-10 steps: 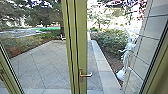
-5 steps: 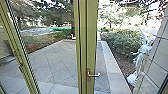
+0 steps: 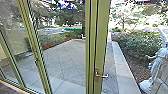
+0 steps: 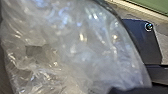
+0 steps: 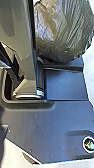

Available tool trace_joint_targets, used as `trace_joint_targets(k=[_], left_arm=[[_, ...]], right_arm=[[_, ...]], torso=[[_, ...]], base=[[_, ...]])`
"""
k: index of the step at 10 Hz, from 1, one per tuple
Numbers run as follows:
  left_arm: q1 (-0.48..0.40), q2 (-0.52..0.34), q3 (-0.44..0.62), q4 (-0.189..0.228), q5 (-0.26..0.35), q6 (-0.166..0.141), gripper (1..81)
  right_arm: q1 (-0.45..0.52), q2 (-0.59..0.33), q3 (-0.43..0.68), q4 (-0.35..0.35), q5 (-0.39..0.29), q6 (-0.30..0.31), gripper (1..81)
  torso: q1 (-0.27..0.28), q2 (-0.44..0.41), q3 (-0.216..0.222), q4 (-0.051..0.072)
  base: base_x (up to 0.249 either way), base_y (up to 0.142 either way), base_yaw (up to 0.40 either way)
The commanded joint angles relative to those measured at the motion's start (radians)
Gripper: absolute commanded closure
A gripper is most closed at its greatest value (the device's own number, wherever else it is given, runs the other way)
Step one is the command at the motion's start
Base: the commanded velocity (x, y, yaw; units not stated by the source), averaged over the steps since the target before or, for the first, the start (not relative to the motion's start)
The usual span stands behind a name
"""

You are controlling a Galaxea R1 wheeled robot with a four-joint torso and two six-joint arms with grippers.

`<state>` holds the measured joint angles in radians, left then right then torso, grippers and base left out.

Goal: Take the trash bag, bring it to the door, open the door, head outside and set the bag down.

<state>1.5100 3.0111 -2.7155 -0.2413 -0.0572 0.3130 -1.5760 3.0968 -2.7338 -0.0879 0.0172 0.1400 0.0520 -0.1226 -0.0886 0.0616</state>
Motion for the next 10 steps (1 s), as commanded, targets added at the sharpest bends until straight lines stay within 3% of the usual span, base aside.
trace_joint_targets(k=[1, 5, 8, 10], left_arm=[[-0.050, -0.004, 0.000, 0.013, 0.053, 0.005, 81.1], [-0.050, -0.004, 0.000, 0.011, 0.053, 0.005, 81.1], [-0.050, -0.006, 0.000, 0.011, 0.053, 0.006, 81.1], [-0.050, -0.007, 0.000, 0.005, 0.053, 0.003, 81.1]], right_arm=[[0.033, 0.022, 0.013, -0.016, -0.072, -0.023, 1.0], [0.030, 0.021, 0.011, -0.016, -0.072, -0.023, 1.0], [0.030, 0.022, 0.013, -0.016, -0.072, -0.023, 1.0], [0.030, 0.021, 0.013, -0.016, -0.072, -0.023, 1.0]], torso=[[0.000, 0.000, 0.000, 0.000], [0.000, 0.000, 0.000, 0.000], [0.000, 0.000, 0.000, 0.000], [0.000, 0.000, 0.000, 0.000]], base=[[0.000, 0.000, 0.292], [0.000, 0.000, 0.249], [0.000, 0.000, 0.085], [0.000, -0.120, 0.000]])
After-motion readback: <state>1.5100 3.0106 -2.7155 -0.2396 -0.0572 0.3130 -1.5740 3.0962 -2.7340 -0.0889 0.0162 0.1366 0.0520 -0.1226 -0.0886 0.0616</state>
